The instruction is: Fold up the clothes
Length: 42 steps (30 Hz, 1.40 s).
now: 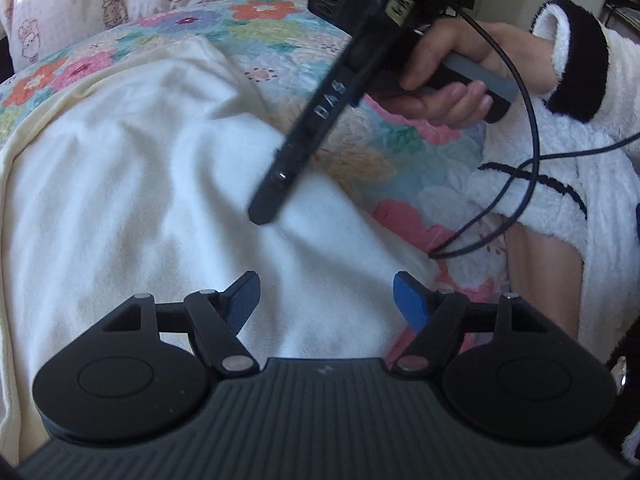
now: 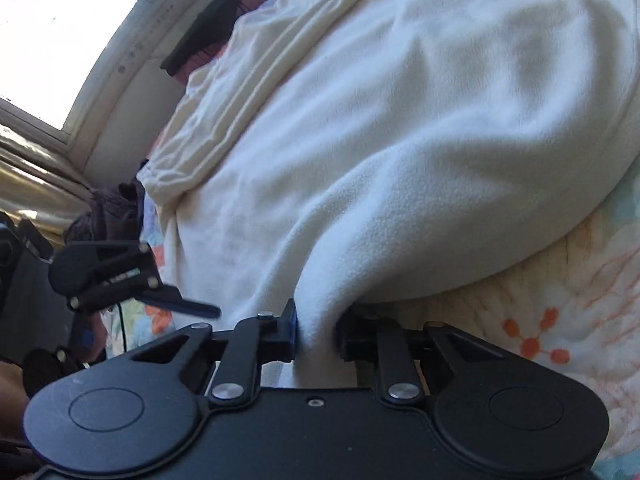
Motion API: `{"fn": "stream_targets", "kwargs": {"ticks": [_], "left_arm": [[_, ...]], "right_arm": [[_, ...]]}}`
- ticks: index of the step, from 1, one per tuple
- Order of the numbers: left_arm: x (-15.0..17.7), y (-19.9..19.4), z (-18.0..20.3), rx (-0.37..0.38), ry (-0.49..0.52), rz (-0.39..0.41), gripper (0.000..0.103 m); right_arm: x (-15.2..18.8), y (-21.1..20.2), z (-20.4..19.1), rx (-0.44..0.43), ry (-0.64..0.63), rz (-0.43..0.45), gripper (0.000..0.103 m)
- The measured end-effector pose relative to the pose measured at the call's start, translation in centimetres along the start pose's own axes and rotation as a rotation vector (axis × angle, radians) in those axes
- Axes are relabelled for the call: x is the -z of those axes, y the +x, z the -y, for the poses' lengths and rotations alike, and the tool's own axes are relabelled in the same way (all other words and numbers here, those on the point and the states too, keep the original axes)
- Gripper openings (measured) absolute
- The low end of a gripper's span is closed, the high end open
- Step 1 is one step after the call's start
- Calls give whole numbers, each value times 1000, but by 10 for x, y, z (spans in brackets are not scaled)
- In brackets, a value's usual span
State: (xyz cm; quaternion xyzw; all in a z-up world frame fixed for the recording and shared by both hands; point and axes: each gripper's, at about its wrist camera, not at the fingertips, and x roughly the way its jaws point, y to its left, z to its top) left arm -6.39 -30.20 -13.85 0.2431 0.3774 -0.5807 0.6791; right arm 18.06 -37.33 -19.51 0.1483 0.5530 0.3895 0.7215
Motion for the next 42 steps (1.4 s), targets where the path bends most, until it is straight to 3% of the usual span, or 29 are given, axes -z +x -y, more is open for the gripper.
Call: {"fn": "stream_targets", "kwargs": {"ticks": [5,8,13,15,17,18,19,20,23,25,27,30,33,36,40,42], "left_arm": [[8,20,7,-12,-36,-16,80],[12,33,9,-91,-42,-38,84],[13,53,22,-212,88,-119,89],[10,54,17,-232,48,-137,79],[3,51,-1,-257,-66,-152,45],[0,50,-9,-269,-115,-155,38],[0,48,-16,-284,-143,-149,22],[1,45,-21,-301,-163,-141,17],[1,26,-32,-344,-219,-74,15],[1,7,-43,-388,-255,-24,15],[1,-10,-60,-426,-301,10,15],[9,-26,-83,-514,-335,48,17],[18,-36,-101,-504,-376,90,17],[20,-34,-105,-446,-403,117,20],[17,-23,-95,-434,-354,101,25],[16,-22,-92,-442,-315,96,26]], "right_arm": [[-16,-14,-7,-87,2,121,22],[-19,-14,-6,-110,21,139,22],[-28,-4,-2,-136,39,160,22],[-33,-1,-1,-144,42,169,22],[-39,5,2,-163,30,155,22],[-40,8,5,-175,17,139,24],[-42,11,8,-188,4,124,28],[-42,12,16,-203,14,107,29],[-43,10,45,-239,114,79,34],[-45,-2,61,-254,177,106,42],[-50,-19,70,-239,198,172,48],[-58,-45,83,-209,227,277,48],[-60,-64,102,-188,278,346,61],[-58,-77,122,-131,329,395,62],[-57,-87,151,-75,452,456,64],[-56,-89,158,3,474,456,64]]}}
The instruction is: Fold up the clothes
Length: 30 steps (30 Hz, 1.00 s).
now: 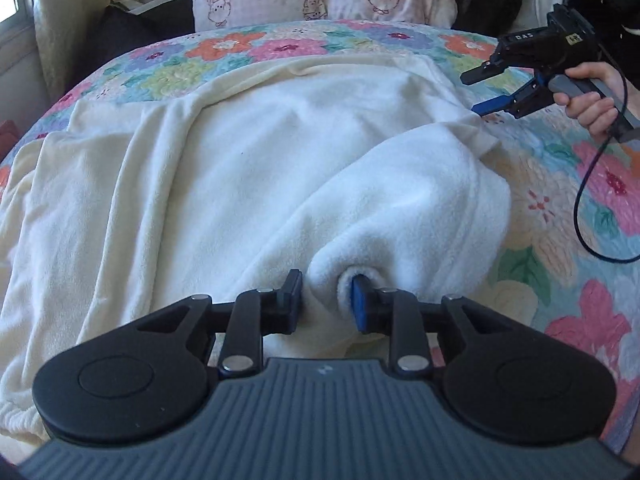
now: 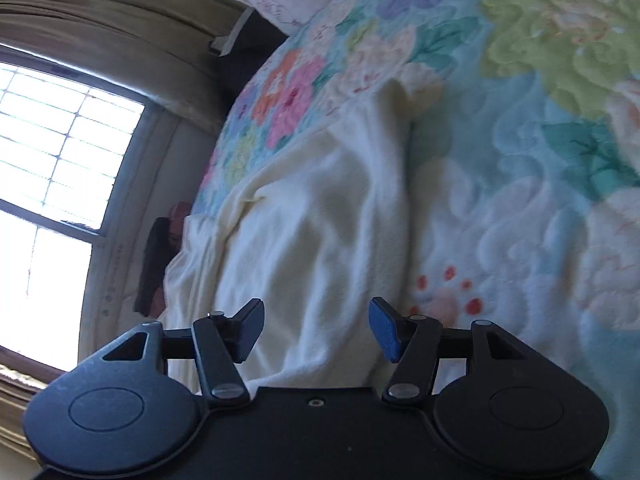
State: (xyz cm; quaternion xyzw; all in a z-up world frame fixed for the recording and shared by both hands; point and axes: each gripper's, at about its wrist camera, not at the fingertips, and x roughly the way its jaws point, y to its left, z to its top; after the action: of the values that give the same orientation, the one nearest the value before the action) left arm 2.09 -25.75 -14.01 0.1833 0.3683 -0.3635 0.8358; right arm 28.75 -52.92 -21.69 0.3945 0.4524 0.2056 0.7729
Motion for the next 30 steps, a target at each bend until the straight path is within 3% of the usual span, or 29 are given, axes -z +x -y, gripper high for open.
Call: {"fn": "stream_targets", "kwargs": {"ticks": [3,4,5,7,9,11,12,14,15,18,21,22,24,25,26,30], "left_arm": [[-2,-3,-6,-38,-12,28,29],[-2,-5,-9,-63,-31,45,33],[-3,-7,-13,-88,-50,62,46],[-5,-7,-25,-121,-106,67,54],[-7,-7,-33,-90,-135,65,54],[-8,-10,-29,-48,-92,71,54],[-8,-11,-23,-35,-53,74,54],[-5,-15,-7,-32,39,73,54],[-3,-16,0,-23,80,73,54],[12,-21,23,44,170,78,61],[15,-11,41,34,214,82,64],[13,-6,45,32,218,81,64],[6,3,47,36,195,55,54],[1,9,47,31,178,23,36],[-5,15,45,12,156,-24,28],[-13,-1,38,5,112,28,23]], "right_arm": [[-3,-1,15,20,63,24,64],[-4,3,21,0,72,22,64],[-6,8,26,-20,80,19,65],[-9,18,37,-61,94,14,63],[-16,26,38,-114,123,46,63],[-21,32,33,-138,119,77,62],[-22,34,27,-119,77,90,56],[-21,34,17,-81,-9,132,20],[-19,32,14,-76,-46,165,11],[-17,25,2,-78,-144,258,11],[-20,23,-13,-87,-216,281,11],[-21,24,-15,-93,-229,282,11],[-22,27,-12,-90,-223,276,11],[-22,28,-8,-81,-212,271,11],[-22,28,-3,-76,-198,266,11],[-18,25,11,-84,-110,254,11]]}}
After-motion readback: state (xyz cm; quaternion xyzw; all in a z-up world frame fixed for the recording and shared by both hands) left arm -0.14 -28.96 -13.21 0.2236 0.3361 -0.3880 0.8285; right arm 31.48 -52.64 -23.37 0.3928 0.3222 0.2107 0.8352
